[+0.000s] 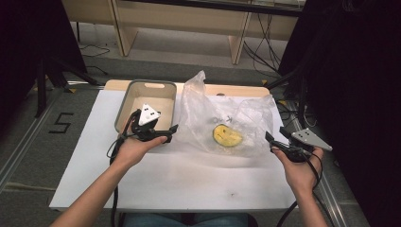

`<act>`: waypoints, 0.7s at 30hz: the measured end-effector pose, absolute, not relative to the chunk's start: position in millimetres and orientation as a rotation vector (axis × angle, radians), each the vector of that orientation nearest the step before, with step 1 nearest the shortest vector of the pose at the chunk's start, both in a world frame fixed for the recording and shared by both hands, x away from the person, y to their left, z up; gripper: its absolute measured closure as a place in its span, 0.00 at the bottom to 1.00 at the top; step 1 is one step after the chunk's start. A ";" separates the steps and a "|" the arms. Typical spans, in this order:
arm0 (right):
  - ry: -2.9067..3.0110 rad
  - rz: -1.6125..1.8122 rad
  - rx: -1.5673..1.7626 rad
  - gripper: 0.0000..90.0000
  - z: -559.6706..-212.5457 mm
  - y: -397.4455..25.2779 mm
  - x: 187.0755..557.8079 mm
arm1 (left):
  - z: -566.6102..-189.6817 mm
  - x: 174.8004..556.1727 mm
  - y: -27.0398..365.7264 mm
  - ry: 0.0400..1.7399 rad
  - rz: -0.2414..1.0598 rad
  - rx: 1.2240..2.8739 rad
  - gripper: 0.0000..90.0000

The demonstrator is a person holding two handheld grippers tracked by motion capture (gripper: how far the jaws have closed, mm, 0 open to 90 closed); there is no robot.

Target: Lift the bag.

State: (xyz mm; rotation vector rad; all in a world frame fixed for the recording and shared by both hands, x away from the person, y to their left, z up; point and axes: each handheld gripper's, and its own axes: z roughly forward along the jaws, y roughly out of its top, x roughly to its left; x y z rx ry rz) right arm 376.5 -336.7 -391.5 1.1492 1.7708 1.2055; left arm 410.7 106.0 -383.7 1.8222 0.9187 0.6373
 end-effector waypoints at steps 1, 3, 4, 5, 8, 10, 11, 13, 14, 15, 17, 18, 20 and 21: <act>1.773 1.205 1.148 0.45 -391.8 -336.5 376.2 | -384.0 410.5 106.5 0.919 0.635 1.825 0.26; 1.780 1.205 1.148 0.44 -392.2 -336.1 375.4 | -384.5 409.9 107.4 0.918 0.635 1.832 0.26; 1.784 1.204 1.144 0.44 -392.4 -335.9 375.1 | -384.6 409.7 107.8 0.917 0.634 1.835 0.26; 1.788 1.205 1.143 0.44 -392.6 -335.6 374.7 | -384.7 409.2 108.2 0.917 0.631 1.838 0.26; 1.801 1.208 1.138 0.44 -393.6 -334.4 373.4 | -385.1 408.1 109.0 0.916 0.628 1.841 0.26; 1.811 1.212 1.133 0.44 -394.2 -334.0 372.4 | -385.1 407.2 110.3 0.912 0.627 1.849 0.27; 1.814 1.213 1.132 0.44 -394.4 -333.9 371.9 | -385.1 406.7 111.0 0.910 0.625 1.852 0.27; 1.822 1.219 1.133 0.44 -394.6 -334.3 370.6 | -385.4 405.6 112.4 0.909 0.624 1.857 0.27; 1.823 1.223 1.132 0.44 -394.7 -334.5 370.0 | -385.6 405.0 113.0 0.910 0.621 1.856 0.27; 1.827 1.223 1.130 0.44 -394.8 -334.7 369.2 | -385.8 404.3 114.0 0.910 0.623 1.860 0.27; 1.832 1.224 1.129 0.44 -395.0 -334.8 367.9 | -386.3 403.1 115.7 0.911 0.618 1.864 0.27; 1.836 1.226 1.125 0.44 -395.3 -335.1 367.4 | -386.6 402.6 116.9 0.909 0.618 1.869 0.27; 1.845 1.228 1.123 0.44 -395.7 -335.5 366.6 | -387.3 401.5 118.4 0.910 0.614 1.872 0.27; 1.848 1.228 1.124 0.43 -396.0 -335.6 366.0 | -387.7 401.0 119.1 0.909 0.615 1.875 0.27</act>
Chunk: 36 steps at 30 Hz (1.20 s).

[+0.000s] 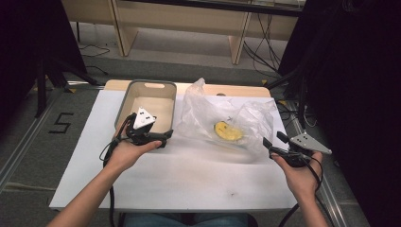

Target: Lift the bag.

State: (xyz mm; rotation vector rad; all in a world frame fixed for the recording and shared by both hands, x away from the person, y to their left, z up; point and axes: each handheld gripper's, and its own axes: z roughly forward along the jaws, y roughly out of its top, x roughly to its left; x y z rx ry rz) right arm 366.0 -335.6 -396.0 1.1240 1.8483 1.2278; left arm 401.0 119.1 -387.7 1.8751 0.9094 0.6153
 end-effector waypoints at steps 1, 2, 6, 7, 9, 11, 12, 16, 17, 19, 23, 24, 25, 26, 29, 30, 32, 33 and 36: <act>1.853 1.227 1.120 0.43 -396.2 -336.0 365.7 | -388.0 400.4 119.8 0.910 0.612 1.877 0.27; 1.858 1.228 1.121 0.43 -396.5 -335.9 365.3 | -388.5 399.8 120.6 0.907 0.613 1.882 0.27; 1.880 1.228 1.118 0.43 -397.7 -336.4 363.5 | -390.1 397.0 123.2 0.907 0.609 1.894 0.27; 1.885 1.228 1.116 0.42 -398.1 -336.6 363.0 | -390.3 396.3 124.1 0.905 0.608 1.896 0.27; 1.894 1.228 1.112 0.42 -398.8 -336.9 361.9 | -390.8 395.0 125.9 0.907 0.608 1.899 0.27; 1.902 1.227 1.111 0.42 -399.5 -337.4 360.7 | -391.5 393.5 127.8 0.911 0.605 1.899 0.27; 1.905 1.226 1.114 0.42 -400.1 -337.6 360.0 | -392.0 392.9 128.8 0.912 0.604 1.900 0.27; 1.924 1.225 1.114 0.42 -402.4 -338.8 357.8 | -395.4 389.9 133.8 0.916 0.603 1.912 0.27; 1.930 1.226 1.116 0.42 -403.1 -339.1 357.1 | -396.4 389.1 135.2 0.916 0.604 1.917 0.27; 1.938 1.226 1.115 0.42 -404.7 -339.9 355.7 | -398.6 387.2 138.0 0.917 0.602 1.927 0.27; 1.959 1.222 1.113 0.41 -408.6 -341.1 352.7 | -403.9 383.8 142.5 0.927 0.597 1.933 0.27; 1.962 1.219 1.114 0.41 -409.6 -341.5 351.9 | -404.8 383.1 144.1 0.928 0.595 1.941 0.27; 1.966 1.221 1.115 0.41 -410.5 -341.7 351.2 | -405.9 382.6 145.1 0.932 0.590 1.938 0.27; 1.969 1.223 1.113 0.41 -411.6 -341.9 350.6 | -406.8 382.0 146.2 0.934 0.586 1.940 0.27; 1.980 1.225 1.115 0.41 -414.1 -342.4 348.3 | -409.6 380.0 148.7 0.939 0.587 1.946 0.27; 1.984 1.229 1.120 0.41 -415.1 -342.5 347.3 | -410.9 379.2 149.1 0.944 0.585 1.942 0.27; 1.989 1.243 1.130 0.41 -417.5 -342.7 346.0 | -413.7 377.4 150.2 0.944 0.587 1.948 0.27; 1.995 1.241 1.131 0.41 -418.6 -342.8 345.2 | -415.2 376.4 150.9 0.943 0.584 1.953 0.27; 2.009 1.243 1.136 0.40 -421.5 -342.6 343.0 | -419.8 372.9 152.8 0.941 0.582 1.962 0.27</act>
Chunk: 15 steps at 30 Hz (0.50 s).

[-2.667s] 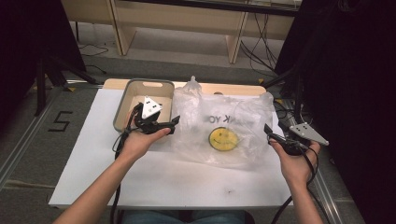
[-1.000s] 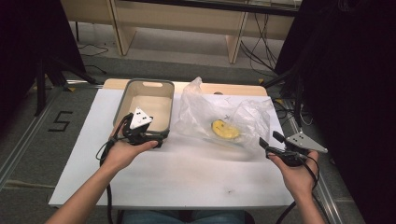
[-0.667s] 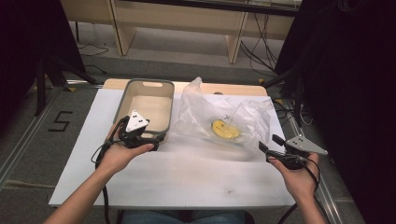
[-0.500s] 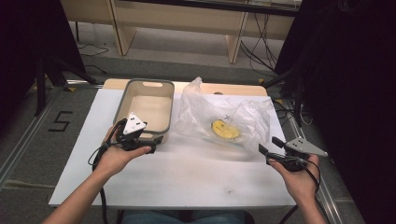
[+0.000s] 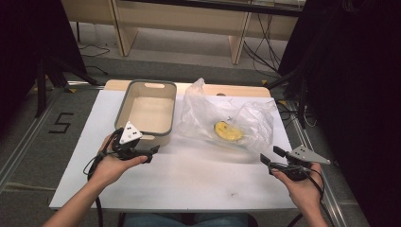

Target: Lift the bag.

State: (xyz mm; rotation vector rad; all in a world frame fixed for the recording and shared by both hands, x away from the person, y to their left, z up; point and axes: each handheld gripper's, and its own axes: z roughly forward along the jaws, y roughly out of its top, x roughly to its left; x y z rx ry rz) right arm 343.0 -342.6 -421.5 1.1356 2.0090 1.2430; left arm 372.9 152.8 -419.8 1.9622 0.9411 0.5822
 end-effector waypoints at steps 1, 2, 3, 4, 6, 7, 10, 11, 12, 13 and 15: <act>2.009 1.242 1.128 0.40 -422.3 -342.7 342.7 | -421.0 371.7 153.7 0.937 0.581 1.967 0.27; 2.013 1.241 1.133 0.40 -422.8 -342.6 341.7 | -422.4 370.4 154.1 0.936 0.579 1.965 0.27; 2.016 1.242 1.130 0.40 -423.3 -342.8 341.1 | -423.5 369.1 154.9 0.935 0.577 1.967 0.27; 2.017 1.243 1.126 0.40 -424.0 -342.9 340.6 | -424.8 367.9 155.7 0.934 0.578 1.967 0.27; 2.023 1.240 1.124 0.40 -425.5 -342.9 339.4 | -427.3 365.7 157.4 0.931 0.576 1.972 0.27; 2.026 1.240 1.130 0.40 -426.3 -342.7 338.5 | -428.7 364.6 158.1 0.934 0.572 1.971 0.27; 2.036 1.235 1.127 0.40 -429.0 -342.6 336.6 | -432.9 361.7 160.1 0.932 0.568 1.969 0.27; 2.039 1.233 1.127 0.40 -429.9 -342.4 336.0 | -434.1 360.8 160.8 0.931 0.567 1.970 0.27; 2.044 1.230 1.130 0.40 -430.7 -342.4 335.1 | -435.3 360.0 161.5 0.929 0.564 1.971 0.27; 2.044 1.230 1.129 0.40 -431.6 -342.3 334.6 | -436.3 359.0 161.8 0.931 0.562 1.968 0.27; 2.051 1.228 1.130 0.40 -433.0 -342.1 333.4 | -437.9 357.7 162.8 0.928 0.562 1.965 0.26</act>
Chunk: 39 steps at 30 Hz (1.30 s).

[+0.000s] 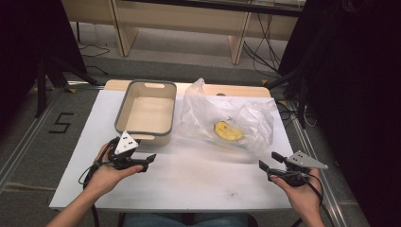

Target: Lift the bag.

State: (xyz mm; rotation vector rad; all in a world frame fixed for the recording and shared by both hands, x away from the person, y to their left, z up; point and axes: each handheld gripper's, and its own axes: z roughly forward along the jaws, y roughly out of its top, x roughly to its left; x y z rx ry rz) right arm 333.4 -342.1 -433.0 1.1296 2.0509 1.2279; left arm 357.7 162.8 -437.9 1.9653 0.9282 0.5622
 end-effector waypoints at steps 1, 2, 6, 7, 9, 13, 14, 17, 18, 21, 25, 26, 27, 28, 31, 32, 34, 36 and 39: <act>2.054 1.226 1.128 0.40 -433.7 -342.0 332.9 | -438.6 357.1 163.2 0.928 0.561 1.965 0.26; 2.055 1.225 1.128 0.40 -434.3 -342.0 332.4 | -439.4 356.4 163.4 0.928 0.562 1.963 0.26; 2.066 1.223 1.129 0.40 -437.6 -341.8 330.5 | -442.3 354.4 165.3 0.925 0.565 1.965 0.26; 2.070 1.221 1.129 0.40 -438.7 -341.8 330.1 | -443.1 353.9 165.8 0.924 0.566 1.966 0.26; 2.078 1.219 1.131 0.40 -440.9 -341.8 329.0 | -444.9 352.8 166.6 0.930 0.563 1.964 0.26; 2.084 1.222 1.139 0.40 -444.0 -342.7 327.3 | -448.1 350.7 168.7 0.937 0.566 1.964 0.26; 2.085 1.222 1.138 0.40 -444.4 -343.0 327.0 | -448.9 350.0 169.3 0.936 0.566 1.968 0.26; 2.081 1.230 1.150 0.40 -444.9 -343.9 326.0 | -451.9 347.6 169.8 0.939 0.559 1.969 0.26; 2.080 1.233 1.149 0.40 -445.2 -344.4 325.9 | -452.7 347.0 169.8 0.941 0.557 1.969 0.26; 2.081 1.235 1.158 0.40 -446.6 -345.8 325.4 | -454.6 345.7 170.3 0.940 0.553 1.972 0.26; 2.084 1.234 1.162 0.40 -448.8 -347.1 323.9 | -457.6 344.4 171.1 0.941 0.557 1.978 0.26; 2.084 1.236 1.169 0.40 -449.4 -347.0 323.3 | -458.4 344.2 171.2 0.942 0.558 1.979 0.26; 2.085 1.234 1.168 0.40 -450.1 -347.1 323.2 | -459.1 344.0 170.9 0.945 0.556 1.978 0.26; 2.089 1.232 1.170 0.40 -450.8 -347.1 323.0 | -459.7 344.0 170.7 0.946 0.557 1.977 0.26; 2.092 1.234 1.167 0.40 -451.8 -346.8 322.9 | -461.6 343.8 170.4 0.945 0.556 1.980 0.26; 2.091 1.234 1.167 0.40 -451.8 -347.1 322.9 | -462.2 343.7 170.6 0.944 0.555 1.982 0.26; 2.087 1.234 1.171 0.40 -452.3 -348.0 323.1 | -463.4 343.9 170.8 0.947 0.555 1.980 0.26; 2.084 1.233 1.176 0.40 -453.2 -348.9 323.3 | -463.9 344.0 171.5 0.949 0.557 1.979 0.26; 2.086 1.233 1.182 0.40 -454.4 -349.4 323.5 | -463.8 344.0 173.5 0.948 0.566 1.979 0.26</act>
